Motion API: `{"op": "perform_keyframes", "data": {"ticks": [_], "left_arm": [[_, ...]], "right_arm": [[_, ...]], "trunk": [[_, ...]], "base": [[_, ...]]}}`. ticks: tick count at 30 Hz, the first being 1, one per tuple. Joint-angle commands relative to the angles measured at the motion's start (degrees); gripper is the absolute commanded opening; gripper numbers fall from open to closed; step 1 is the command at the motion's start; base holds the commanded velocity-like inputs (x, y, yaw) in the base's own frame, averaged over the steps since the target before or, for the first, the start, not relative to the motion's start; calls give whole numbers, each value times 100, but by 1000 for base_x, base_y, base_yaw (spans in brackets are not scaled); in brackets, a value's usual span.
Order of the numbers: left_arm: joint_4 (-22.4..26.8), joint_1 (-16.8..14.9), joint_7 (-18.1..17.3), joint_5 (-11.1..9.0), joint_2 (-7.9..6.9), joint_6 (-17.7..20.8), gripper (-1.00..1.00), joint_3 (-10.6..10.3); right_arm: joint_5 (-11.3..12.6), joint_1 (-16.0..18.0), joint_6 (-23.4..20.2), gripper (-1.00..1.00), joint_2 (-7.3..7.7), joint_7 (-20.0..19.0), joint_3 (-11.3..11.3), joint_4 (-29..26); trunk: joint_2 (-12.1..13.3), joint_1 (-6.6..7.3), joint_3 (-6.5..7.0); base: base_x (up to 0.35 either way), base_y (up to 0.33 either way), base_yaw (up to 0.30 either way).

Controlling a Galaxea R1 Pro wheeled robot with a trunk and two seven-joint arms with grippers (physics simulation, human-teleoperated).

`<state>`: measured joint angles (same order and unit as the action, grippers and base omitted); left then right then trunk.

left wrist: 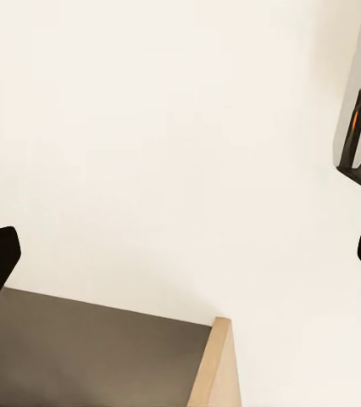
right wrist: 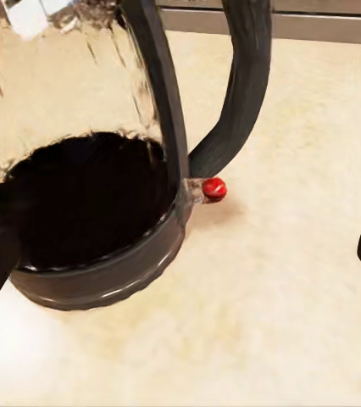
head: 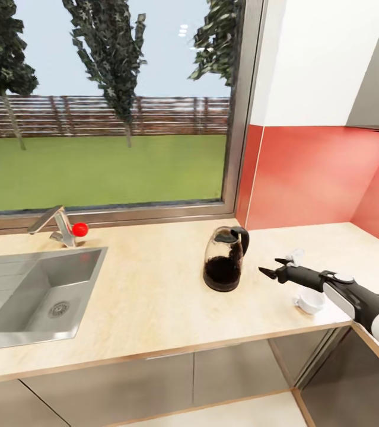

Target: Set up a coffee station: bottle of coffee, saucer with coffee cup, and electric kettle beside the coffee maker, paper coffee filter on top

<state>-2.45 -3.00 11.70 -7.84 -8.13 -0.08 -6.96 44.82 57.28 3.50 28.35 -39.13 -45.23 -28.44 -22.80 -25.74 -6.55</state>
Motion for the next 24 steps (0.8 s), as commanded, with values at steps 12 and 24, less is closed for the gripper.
{"op": "perform_keyframes", "data": {"ticks": [12, 24], "left_arm": [[-10, -8, 16, -68, -1, -4, 100, -44], [-10, 22, 2, -68, 3, -1, 100, -43]], "right_arm": [[27, 19, 12, 100, 370, -7, 820, -105], [11, 20, 9, 100, 385, -14, 893, -186]], "trunk": [[-12, -4, -12], [-12, -4, -12]], "base": [[246, 0, 0], [326, 0, 0]]}}
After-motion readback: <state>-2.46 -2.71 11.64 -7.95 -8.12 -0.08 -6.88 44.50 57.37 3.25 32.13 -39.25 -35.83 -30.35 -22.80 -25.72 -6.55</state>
